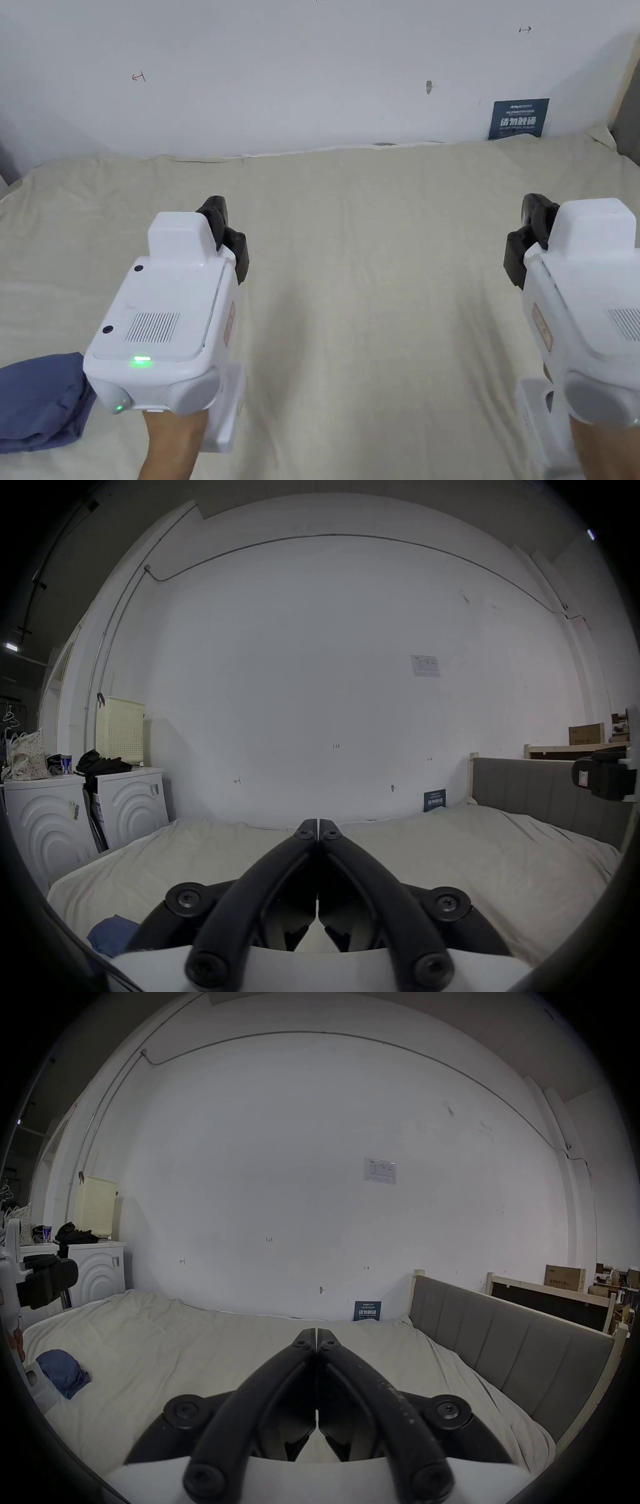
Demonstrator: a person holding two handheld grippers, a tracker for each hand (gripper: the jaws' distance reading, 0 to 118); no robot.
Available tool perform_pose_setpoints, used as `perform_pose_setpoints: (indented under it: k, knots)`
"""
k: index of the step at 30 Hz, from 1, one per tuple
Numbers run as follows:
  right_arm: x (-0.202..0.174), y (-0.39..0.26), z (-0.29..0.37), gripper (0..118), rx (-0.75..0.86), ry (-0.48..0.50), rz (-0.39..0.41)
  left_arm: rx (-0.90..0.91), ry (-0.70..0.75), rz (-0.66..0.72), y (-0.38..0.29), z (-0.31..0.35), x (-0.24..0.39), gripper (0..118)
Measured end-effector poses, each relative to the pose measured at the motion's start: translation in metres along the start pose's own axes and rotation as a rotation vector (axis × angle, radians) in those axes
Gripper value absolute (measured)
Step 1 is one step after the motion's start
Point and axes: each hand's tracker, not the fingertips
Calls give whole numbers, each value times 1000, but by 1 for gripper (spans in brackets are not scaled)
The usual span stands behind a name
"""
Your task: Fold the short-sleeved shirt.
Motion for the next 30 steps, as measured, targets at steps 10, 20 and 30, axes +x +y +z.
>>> perform_pose_setpoints:
  k: [10,20,30]
  knots:
    - [-4,1,2,1,8,13,-5,-20,7,-2,-2,1,-4,0]
    - [-5,2,4,1,10,10,2,-27,12,2,-5,4,-8,0]
    - [-5,3,6,1,12,11,5,-26,12,8,-6,6,-11,0]
